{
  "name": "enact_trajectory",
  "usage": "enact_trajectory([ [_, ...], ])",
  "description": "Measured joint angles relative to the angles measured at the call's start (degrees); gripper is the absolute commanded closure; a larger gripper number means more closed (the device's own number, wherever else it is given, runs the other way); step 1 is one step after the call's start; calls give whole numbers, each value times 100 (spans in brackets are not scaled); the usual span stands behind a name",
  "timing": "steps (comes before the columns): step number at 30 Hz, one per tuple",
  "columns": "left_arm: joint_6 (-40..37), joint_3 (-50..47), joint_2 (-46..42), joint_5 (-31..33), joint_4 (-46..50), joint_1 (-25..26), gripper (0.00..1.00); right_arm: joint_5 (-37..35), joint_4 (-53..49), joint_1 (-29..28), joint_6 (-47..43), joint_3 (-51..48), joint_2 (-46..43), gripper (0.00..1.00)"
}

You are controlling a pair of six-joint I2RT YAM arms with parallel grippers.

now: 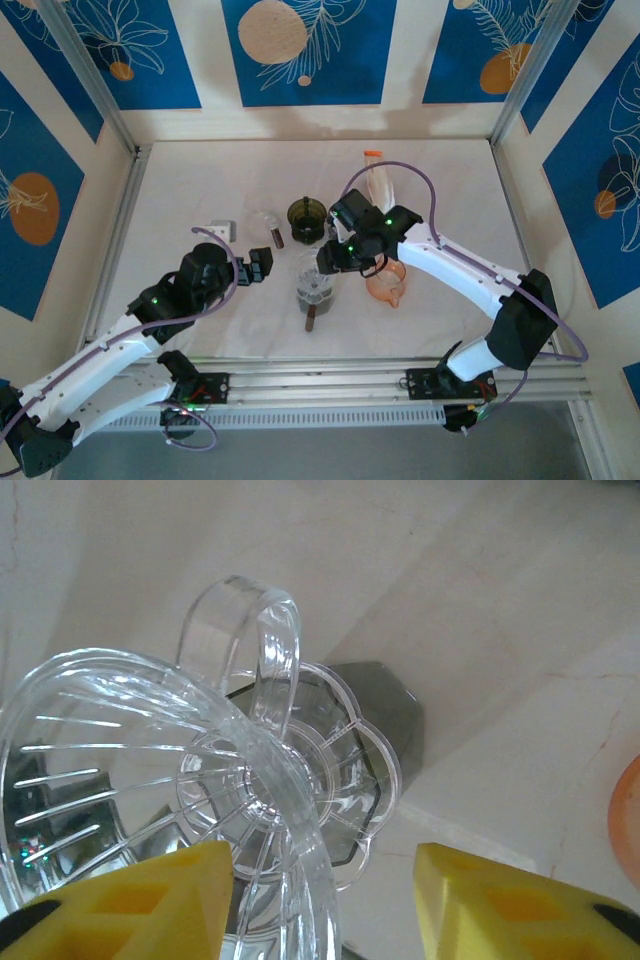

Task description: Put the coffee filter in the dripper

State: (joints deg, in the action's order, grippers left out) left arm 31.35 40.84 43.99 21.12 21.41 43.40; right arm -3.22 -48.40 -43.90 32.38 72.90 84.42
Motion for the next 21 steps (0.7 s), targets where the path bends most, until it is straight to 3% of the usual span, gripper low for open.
enact_trajectory([
  [4, 0, -4, 13, -63, -22, -2, 0, -116, 4, 2, 20, -31, -144, 32],
  [13, 103, -50, 439, -258, -251, -7, 0, -680, 39, 247, -13, -68, -826, 31],
  [21, 168, 87, 984, -428, -103, -15, 4, -1390, 448, 1137, -221, -20, -809, 37],
])
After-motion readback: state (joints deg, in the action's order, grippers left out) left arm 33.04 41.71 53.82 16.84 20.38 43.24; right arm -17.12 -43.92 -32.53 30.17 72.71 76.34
